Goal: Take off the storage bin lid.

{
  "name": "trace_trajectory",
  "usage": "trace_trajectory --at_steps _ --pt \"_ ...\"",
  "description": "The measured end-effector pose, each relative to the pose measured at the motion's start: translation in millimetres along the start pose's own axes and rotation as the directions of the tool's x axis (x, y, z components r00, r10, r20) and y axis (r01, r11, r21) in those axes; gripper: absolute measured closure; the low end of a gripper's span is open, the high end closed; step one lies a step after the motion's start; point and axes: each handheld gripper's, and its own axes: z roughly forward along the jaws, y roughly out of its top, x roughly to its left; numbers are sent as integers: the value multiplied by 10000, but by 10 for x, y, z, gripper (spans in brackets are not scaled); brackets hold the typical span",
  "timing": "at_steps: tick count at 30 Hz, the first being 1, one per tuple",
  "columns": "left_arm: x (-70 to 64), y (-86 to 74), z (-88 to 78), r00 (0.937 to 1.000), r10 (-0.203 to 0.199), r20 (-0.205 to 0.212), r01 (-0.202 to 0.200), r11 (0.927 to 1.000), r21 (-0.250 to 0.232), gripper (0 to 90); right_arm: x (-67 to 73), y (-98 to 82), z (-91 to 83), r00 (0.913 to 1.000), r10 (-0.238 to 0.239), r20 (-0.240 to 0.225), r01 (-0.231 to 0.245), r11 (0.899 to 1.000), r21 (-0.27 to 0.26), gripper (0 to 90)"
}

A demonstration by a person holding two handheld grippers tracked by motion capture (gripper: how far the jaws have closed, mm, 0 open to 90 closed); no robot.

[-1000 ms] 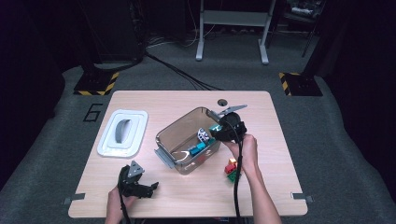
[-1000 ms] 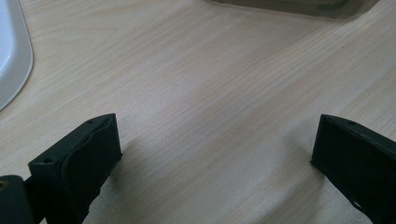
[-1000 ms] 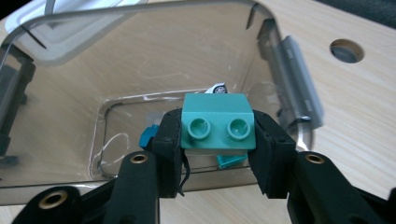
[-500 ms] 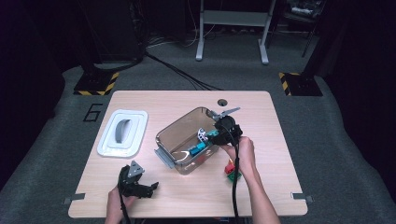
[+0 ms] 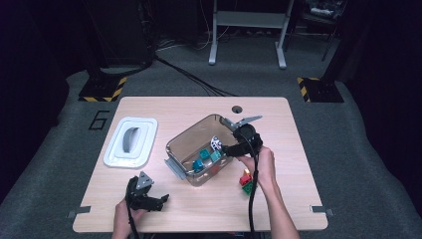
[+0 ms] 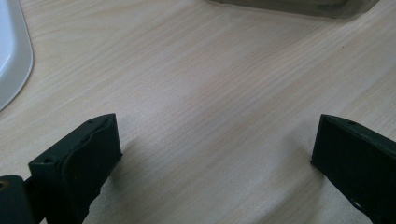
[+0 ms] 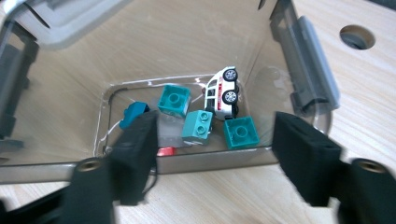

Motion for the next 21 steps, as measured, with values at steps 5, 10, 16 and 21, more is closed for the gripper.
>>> trace_trajectory --at_steps 5,10,16,21 --pt "0 0 0 10000 0 -4 0 10000 3 12 -35 -118 -157 9998 111 186 -105 9994 -319 156" --pt "0 0 0 10000 8 -3 -8 10000 -2 11 -119 -343 -236 9981 437 428 -421 9984 -371 123" --pt "-6 -1 1 10000 -76 18 77 10000 -9 11 -244 -706 -168 9915 1038 782 -1041 9946 1 44" --pt "-5 -1 2 10000 -72 14 72 10000 -14 11 -356 -1032 -15 9817 1614 1015 -1654 9857 331 44"
